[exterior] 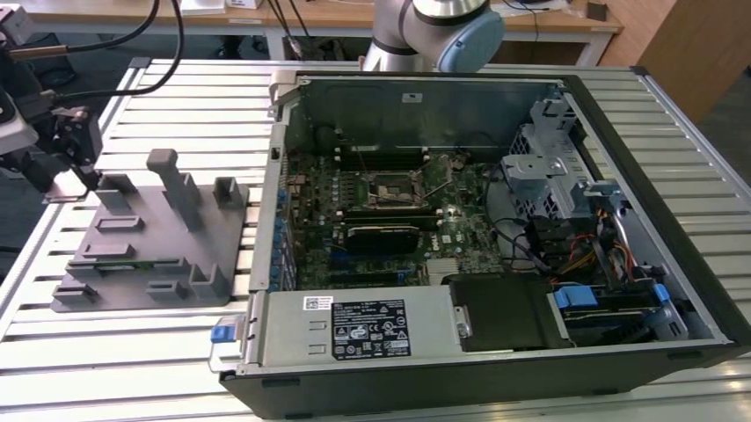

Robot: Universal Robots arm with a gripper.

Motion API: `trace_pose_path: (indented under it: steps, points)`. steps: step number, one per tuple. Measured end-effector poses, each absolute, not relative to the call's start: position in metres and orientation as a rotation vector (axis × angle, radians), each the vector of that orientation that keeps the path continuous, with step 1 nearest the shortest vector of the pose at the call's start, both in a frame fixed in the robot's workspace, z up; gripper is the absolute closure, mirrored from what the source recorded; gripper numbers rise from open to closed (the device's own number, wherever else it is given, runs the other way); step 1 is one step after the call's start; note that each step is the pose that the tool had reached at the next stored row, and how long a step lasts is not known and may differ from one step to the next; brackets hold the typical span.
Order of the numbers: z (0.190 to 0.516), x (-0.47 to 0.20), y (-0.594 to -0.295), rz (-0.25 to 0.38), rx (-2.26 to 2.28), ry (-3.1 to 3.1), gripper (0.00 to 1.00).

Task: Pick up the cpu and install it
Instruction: 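Pick up the cpu and move it towards the insertion slot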

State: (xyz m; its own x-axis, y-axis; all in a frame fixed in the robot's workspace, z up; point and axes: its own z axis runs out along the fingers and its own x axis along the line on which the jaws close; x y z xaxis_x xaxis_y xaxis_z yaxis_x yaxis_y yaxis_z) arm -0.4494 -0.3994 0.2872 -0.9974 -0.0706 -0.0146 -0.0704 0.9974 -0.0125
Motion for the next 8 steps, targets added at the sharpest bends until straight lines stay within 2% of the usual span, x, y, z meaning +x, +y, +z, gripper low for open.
trace_pose_path:
  steps: [8]
  points:
    - [0.2894, -0.4494, -0.3992, -0.023, -0.110, 3.125, 0.46]
